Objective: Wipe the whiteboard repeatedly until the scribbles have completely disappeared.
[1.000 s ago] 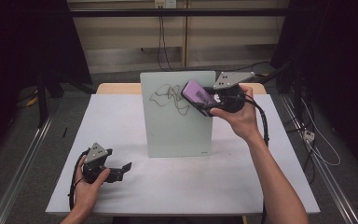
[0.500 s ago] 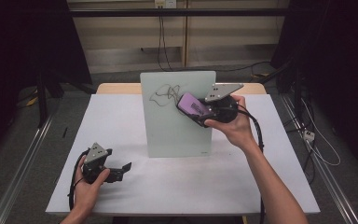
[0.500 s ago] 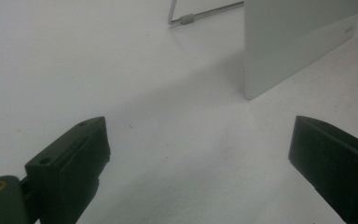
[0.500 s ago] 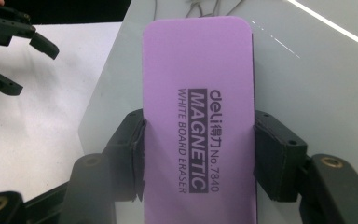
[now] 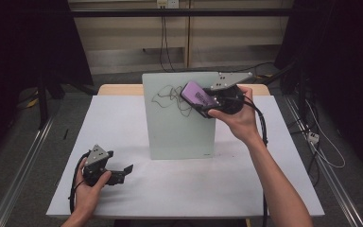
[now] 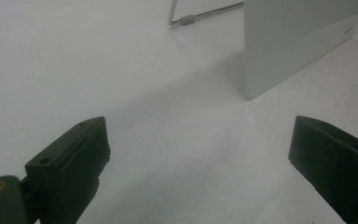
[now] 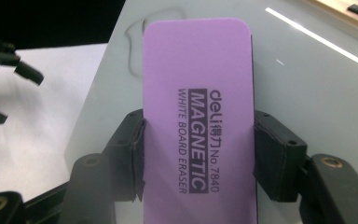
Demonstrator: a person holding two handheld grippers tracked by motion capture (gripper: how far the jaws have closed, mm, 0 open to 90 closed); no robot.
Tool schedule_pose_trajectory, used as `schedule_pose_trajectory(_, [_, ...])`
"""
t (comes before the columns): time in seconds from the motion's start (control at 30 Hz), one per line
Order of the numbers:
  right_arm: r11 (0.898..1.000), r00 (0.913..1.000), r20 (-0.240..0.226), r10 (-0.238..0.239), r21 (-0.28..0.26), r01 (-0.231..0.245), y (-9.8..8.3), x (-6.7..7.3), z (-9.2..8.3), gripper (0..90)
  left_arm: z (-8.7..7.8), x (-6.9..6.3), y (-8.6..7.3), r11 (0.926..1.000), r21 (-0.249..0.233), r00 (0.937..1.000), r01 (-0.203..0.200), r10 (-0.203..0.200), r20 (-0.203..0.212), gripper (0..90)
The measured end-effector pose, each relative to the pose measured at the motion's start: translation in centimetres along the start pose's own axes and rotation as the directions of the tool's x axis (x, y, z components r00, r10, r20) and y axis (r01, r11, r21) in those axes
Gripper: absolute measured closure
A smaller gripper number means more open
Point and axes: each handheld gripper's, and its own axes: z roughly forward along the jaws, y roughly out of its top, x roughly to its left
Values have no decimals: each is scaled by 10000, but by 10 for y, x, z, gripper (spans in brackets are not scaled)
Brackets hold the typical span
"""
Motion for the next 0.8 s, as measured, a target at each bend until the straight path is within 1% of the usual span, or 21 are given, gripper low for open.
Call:
schedule_pose_trajectory(0.17, [9999, 9992, 394, -18, -141, 23, 13, -3, -3, 419, 0, 0, 0, 10000, 11, 10000, -1, 0, 20, 50])
schedule_pose_trajectory(0.27, [9998, 9989, 460, -48, -203, 58, 13, -1, 0, 419, 0, 0, 0, 10000, -5, 10000, -12, 12, 31, 50])
schedule_pose_trajectory(0.37, [9997, 9992, 401, -91, -217, 100, 10, 2, 3, 419, 0, 0, 0, 10000, -5, 10000, 7, -7, 11, 50])
schedule_pose_trajectory(0.53, [9997, 9994, 244, -246, -6, 246, 1, 12, 11, 420, 0, -1, 0, 10000, -18, 10000, -20, 20, 29, 50])
schedule_pose_trajectory(0.67, [9997, 9997, -3, -228, 56, 228, -7, 18, 16, 419, 0, -1, 0, 10000, -3, 10000, 15, -15, 11, 50])
schedule_pose_trajectory(0.8, [9991, 9994, -170, -315, 283, 320, -17, 26, 22, 419, -1, -1, 0, 10000, -68, 10000, -11, 11, 6, 50])
